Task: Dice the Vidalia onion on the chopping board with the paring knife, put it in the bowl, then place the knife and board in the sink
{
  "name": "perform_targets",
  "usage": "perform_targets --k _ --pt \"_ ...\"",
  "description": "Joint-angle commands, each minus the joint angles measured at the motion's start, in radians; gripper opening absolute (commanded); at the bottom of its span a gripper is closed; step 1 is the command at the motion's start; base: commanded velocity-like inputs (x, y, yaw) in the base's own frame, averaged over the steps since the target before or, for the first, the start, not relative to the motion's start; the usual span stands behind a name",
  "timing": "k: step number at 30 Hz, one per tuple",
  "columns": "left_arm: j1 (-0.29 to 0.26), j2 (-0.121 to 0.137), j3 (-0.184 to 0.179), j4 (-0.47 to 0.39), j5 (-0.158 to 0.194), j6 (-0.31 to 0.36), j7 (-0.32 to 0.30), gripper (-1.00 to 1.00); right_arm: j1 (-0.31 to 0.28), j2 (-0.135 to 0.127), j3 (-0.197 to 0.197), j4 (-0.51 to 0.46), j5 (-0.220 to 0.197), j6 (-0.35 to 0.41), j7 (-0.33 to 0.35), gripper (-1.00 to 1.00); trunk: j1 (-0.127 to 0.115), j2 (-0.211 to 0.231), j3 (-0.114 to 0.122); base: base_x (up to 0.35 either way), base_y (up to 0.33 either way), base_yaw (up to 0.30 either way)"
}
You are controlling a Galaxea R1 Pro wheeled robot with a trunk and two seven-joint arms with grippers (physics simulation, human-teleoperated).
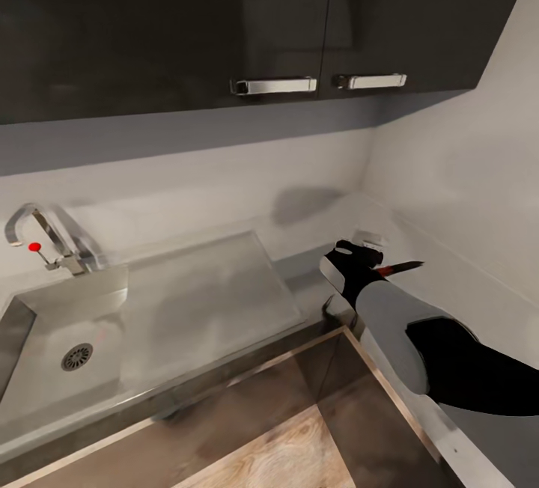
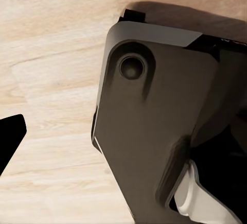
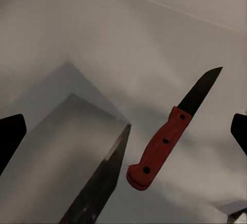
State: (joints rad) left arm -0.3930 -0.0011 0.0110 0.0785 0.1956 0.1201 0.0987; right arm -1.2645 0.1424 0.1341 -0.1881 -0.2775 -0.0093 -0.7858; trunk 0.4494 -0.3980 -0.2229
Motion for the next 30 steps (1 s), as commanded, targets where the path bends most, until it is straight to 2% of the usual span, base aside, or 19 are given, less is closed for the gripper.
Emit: perform_targets --k 1,8,16,19,22,25,30 --pt "-0.001 -0.002 0.0 0.001 0.007 0.001 0.003 1.0 -0.001 -0.003 0.009 0.004 -0.024 -0.001 -0.004 1.0 0.001 -0.002 -0.004 0.035 0.0 0.0" --pt "-0.001 -0.003 0.001 0.001 0.007 0.002 0.003 1.0 -0.001 -0.034 0.009 0.009 -0.041 -0.003 -0.004 1.0 0.001 -0.002 -0.015 0.012 0.0 0.0" --pt "-0.001 -0.003 0.001 0.001 0.007 0.002 0.003 1.0 -0.001 -0.051 0.009 0.009 -0.048 -0.003 -0.004 1.0 0.001 -0.002 -0.028 0.0 0.0 0.0" --pt "-0.001 -0.003 0.001 0.001 0.007 0.002 0.003 1.0 -0.001 -0.059 0.009 0.009 -0.09 -0.006 -0.004 1.0 0.001 -0.002 -0.032 0.0 0.0 0.0" --pt "-0.001 -0.005 0.0 0.001 0.007 0.002 0.003 1.0 -0.001 -0.073 0.01 0.009 -0.155 -0.029 -0.003 1.0 0.001 -0.002 -0.037 0.0 0.0 0.0" --pt "-0.001 -0.005 0.001 0.001 0.007 0.002 0.003 1.0 -0.001 -0.076 0.011 0.01 -0.175 -0.038 -0.003 1.0 0.001 -0.002 -0.042 0.0 0.0 0.0" --pt "-0.001 -0.005 0.001 0.001 0.007 0.002 0.003 1.0 -0.001 -0.076 0.012 0.01 -0.181 -0.04 -0.003 1.0 0.001 -0.002 -0.05 0.0 0.0 0.0"
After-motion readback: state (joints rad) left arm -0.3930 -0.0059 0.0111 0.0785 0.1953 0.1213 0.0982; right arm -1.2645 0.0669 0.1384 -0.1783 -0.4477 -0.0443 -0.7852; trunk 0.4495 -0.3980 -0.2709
